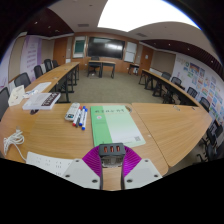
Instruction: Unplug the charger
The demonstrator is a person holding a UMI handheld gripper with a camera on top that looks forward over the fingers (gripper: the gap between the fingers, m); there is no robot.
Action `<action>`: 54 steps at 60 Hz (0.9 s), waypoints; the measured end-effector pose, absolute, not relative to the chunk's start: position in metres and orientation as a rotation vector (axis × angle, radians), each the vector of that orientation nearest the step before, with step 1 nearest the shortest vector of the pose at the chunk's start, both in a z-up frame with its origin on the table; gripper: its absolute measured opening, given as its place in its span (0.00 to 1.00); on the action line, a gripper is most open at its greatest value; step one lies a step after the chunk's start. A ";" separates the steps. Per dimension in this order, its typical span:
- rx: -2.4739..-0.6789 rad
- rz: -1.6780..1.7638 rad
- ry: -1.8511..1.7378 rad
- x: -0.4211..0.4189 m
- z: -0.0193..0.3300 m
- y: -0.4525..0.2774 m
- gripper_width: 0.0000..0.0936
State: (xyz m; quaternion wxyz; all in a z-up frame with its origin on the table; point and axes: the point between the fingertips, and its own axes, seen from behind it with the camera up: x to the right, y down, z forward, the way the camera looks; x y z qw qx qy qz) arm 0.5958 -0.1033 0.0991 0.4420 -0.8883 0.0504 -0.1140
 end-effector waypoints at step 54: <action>-2.060 -0.237 0.069 0.543 0.160 -0.257 0.91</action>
